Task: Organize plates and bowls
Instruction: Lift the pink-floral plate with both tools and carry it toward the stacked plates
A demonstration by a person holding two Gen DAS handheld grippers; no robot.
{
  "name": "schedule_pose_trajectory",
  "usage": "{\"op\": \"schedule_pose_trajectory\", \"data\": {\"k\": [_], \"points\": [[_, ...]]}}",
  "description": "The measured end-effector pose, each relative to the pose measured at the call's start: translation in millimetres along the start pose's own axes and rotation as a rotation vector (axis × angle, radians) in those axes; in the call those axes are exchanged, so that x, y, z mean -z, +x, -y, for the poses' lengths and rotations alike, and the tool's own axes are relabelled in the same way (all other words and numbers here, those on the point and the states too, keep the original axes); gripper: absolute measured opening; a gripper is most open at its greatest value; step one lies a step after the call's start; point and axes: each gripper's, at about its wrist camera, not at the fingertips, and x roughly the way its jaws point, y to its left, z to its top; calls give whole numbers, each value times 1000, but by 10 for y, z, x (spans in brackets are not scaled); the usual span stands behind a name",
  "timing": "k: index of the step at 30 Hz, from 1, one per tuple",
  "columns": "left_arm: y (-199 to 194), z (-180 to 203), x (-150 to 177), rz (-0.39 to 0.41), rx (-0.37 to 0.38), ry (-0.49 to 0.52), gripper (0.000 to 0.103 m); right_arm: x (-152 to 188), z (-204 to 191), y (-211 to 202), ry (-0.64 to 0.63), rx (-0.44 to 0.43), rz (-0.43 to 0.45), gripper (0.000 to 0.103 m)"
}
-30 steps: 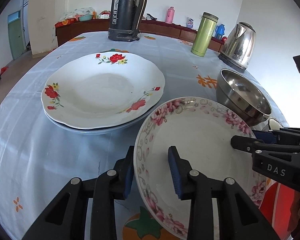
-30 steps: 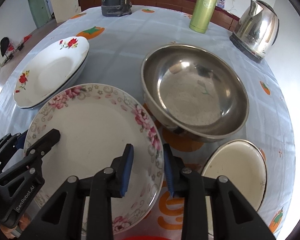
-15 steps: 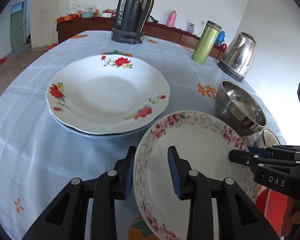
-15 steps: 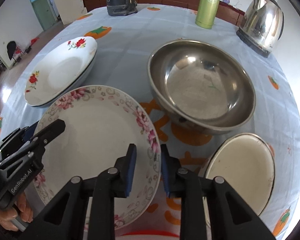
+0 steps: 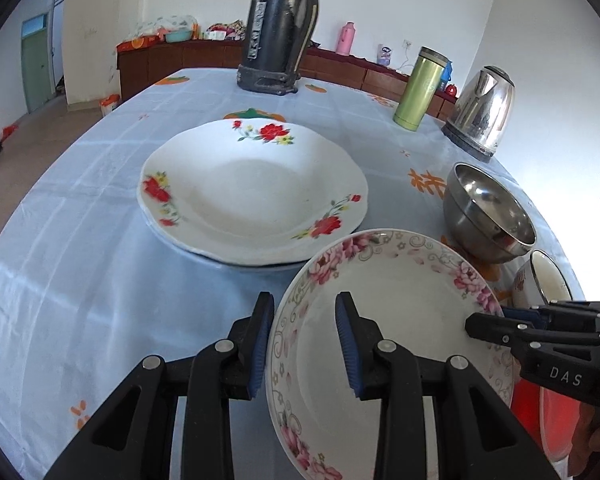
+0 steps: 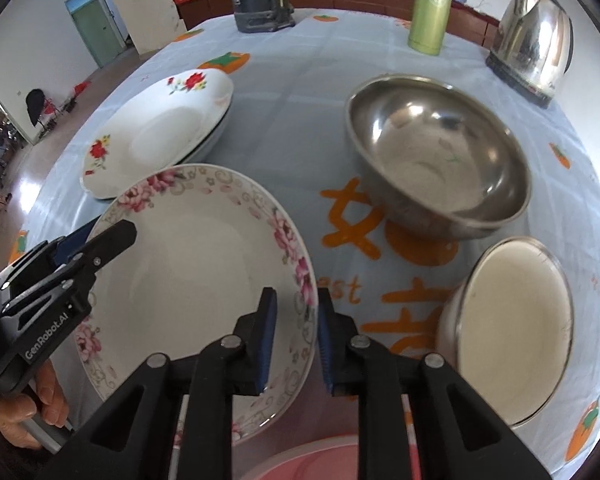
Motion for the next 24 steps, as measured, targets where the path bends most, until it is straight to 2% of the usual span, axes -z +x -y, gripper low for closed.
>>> {"op": "schedule_pose_trajectory", "data": {"k": [5,13,17,21,24], "points": [[-90,-171,123,-26,-27,-17,34,85,-195,-5,-38,-18,-1,20],[-339,-463,307,-25,-77,-24,34,249,-616,2,-105,-36,6,20],[-457,-662,384,-25,-75,-33,35,392,-722,-13,-70,-127,30,20],[-563,-830,469,-28,-39,-58,36,589,-748,-46,-41,-186,114,20],[-619,-911,561,-27,-41,-74,36,705,-639,-44,48,-264,159,20]]}}
